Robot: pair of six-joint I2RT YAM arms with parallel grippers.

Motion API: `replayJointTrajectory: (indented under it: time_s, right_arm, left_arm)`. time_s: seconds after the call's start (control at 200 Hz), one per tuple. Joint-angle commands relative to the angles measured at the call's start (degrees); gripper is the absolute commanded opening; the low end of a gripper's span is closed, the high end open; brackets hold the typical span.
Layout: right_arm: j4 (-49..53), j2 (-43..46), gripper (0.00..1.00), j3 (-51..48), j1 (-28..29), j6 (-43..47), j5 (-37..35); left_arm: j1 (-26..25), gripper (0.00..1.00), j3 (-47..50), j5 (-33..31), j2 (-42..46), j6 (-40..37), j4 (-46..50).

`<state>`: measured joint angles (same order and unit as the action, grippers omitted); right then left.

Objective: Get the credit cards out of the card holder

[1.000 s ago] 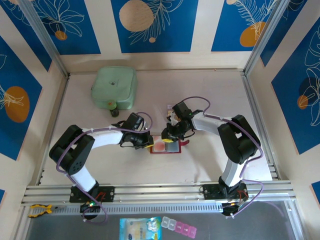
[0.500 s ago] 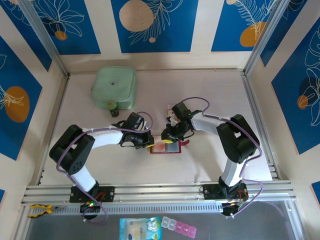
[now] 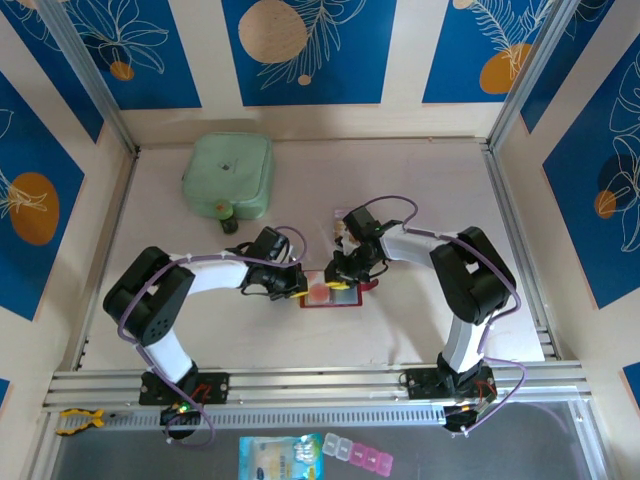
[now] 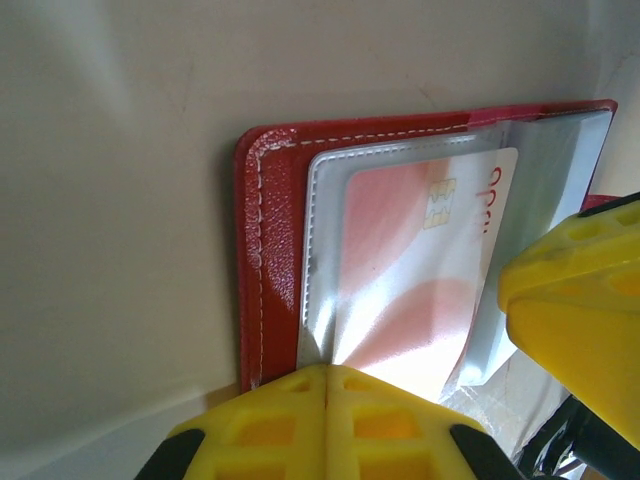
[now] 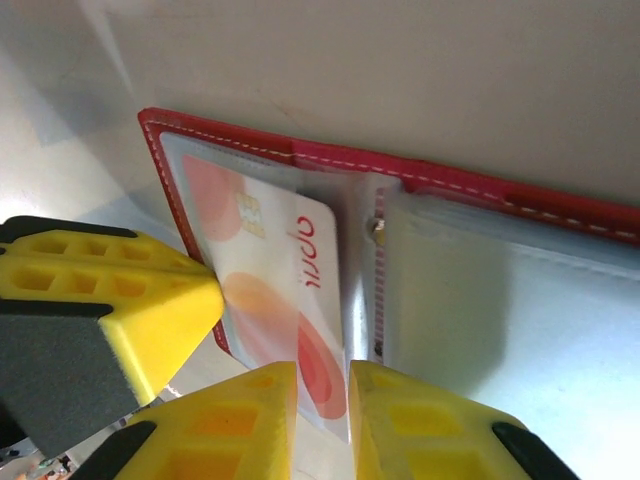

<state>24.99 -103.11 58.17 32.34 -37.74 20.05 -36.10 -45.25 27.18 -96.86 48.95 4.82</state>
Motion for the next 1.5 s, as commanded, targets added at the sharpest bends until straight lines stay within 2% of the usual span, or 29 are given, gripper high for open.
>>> replayJointTrajectory:
  time_s: [0.0,0.515,1.496]
  right_arm:
    - [1.1,-1.4,0.22,1.0,0.7,0.9,0.5]
    - [-4.2,-1.3,0.18,-0.8,0.8,-0.4,5.0]
    - [-4.2,2.7,0.07,-5.1,-1.8,0.6,3.9]
  left_arm:
    - [0.5,0.06,0.0,-0.9,-0.4,-1.3,3.3]
    - [0.5,0.06,-0.1,-0.8,-0.4,-1.3,3.3]
    - [0.6,0.06,1.7,-1.3,-0.2,-0.1,2.9]
